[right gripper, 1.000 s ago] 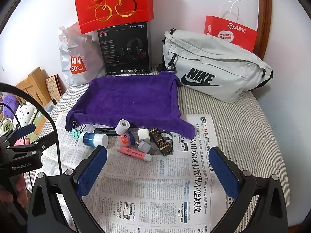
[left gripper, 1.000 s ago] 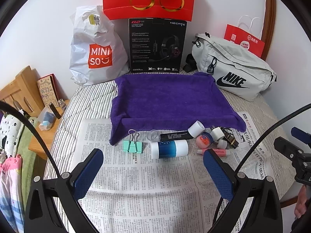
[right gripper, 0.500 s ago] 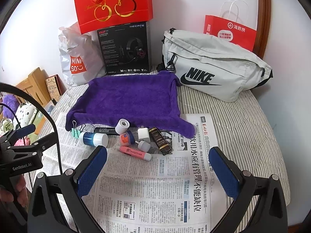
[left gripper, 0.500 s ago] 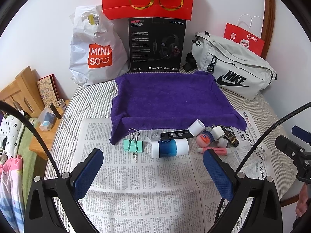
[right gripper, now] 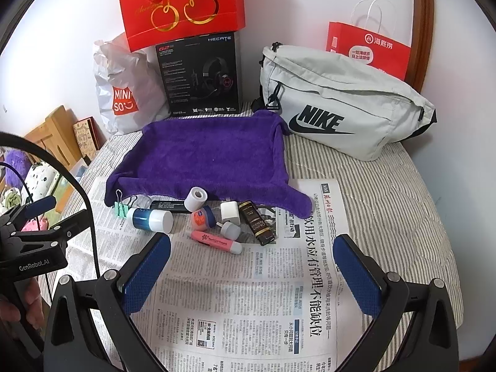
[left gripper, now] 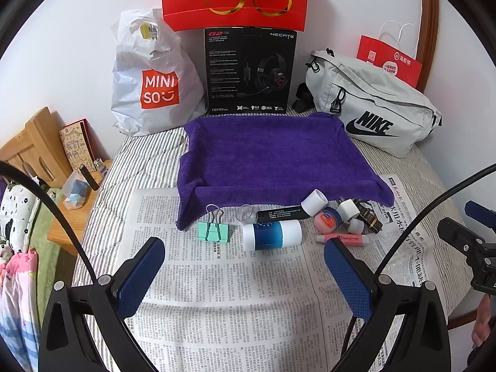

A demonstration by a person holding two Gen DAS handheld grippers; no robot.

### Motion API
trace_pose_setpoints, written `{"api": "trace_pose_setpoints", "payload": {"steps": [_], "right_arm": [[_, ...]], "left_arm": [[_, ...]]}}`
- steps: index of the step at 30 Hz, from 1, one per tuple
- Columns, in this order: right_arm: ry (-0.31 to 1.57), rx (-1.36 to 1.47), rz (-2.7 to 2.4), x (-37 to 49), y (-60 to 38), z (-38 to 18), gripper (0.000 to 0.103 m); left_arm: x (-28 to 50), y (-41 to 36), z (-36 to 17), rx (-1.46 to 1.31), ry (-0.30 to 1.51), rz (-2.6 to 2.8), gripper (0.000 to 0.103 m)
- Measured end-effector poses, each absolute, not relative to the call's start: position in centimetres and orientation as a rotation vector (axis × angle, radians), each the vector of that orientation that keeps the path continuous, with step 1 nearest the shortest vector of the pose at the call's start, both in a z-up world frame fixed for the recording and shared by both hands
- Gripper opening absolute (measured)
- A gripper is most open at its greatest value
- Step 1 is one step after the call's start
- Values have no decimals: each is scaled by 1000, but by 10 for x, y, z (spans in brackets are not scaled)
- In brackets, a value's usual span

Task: Organize rigid objects

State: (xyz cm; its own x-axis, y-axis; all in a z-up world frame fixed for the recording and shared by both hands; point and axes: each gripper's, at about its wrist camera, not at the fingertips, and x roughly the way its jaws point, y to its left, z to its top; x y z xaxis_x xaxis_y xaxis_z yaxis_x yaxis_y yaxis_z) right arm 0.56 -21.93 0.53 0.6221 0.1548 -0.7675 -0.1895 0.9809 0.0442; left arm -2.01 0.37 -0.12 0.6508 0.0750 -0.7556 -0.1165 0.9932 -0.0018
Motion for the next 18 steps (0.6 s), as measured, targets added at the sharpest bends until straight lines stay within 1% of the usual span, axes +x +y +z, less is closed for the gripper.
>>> {"api": "trace_pose_setpoints", "payload": {"steps": [18], "right_arm": [[890,-46,198,12,-220,2,103]], "left_arm": [[-14,5,-2,-35,871,113,103]]}}
